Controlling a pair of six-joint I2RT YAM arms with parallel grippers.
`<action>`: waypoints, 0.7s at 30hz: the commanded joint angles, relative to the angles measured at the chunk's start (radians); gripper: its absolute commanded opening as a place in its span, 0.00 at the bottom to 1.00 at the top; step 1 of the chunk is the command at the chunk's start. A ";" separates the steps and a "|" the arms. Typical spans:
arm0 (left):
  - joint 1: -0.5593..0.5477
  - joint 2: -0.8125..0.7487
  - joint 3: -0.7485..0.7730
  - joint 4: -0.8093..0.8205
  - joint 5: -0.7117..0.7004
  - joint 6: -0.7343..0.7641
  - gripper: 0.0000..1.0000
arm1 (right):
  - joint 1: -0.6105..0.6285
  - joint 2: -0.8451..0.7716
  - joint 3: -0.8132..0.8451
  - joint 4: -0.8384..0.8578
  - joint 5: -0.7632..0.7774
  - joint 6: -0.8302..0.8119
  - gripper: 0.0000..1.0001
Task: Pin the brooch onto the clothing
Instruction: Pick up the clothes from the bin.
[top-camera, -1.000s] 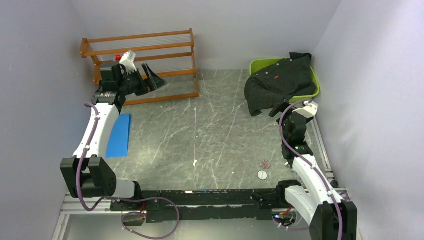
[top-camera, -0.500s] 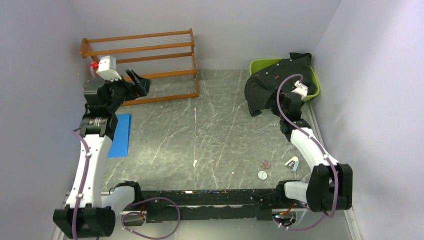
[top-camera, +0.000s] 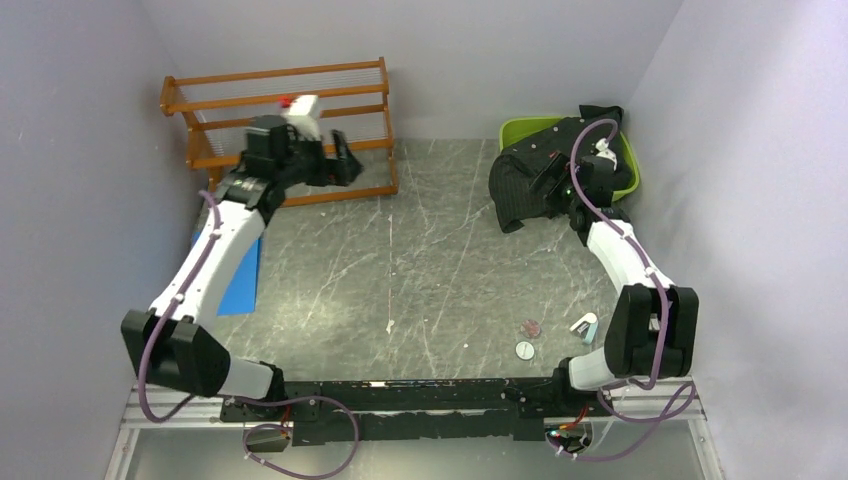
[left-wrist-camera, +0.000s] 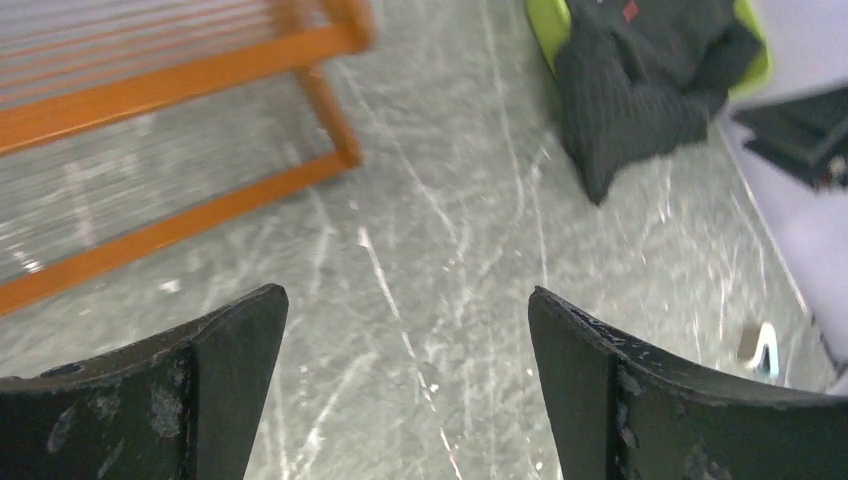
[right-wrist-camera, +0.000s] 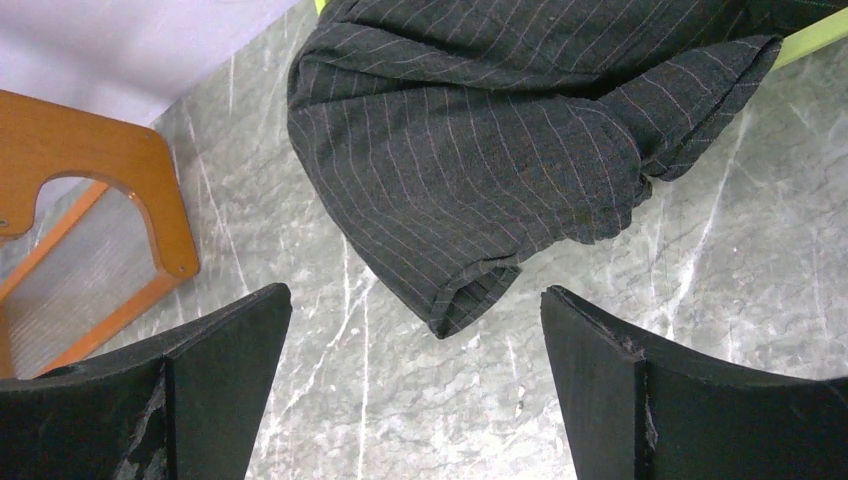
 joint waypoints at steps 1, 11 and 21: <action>-0.189 0.072 0.137 -0.133 -0.111 0.148 0.95 | -0.008 0.041 0.089 -0.054 -0.048 0.016 1.00; -0.480 0.122 -0.031 -0.130 -0.581 0.256 0.96 | -0.010 0.194 0.255 -0.134 -0.049 -0.037 0.97; -0.510 0.230 0.023 -0.189 -0.547 0.164 0.95 | -0.010 0.469 0.568 -0.246 -0.039 -0.155 0.95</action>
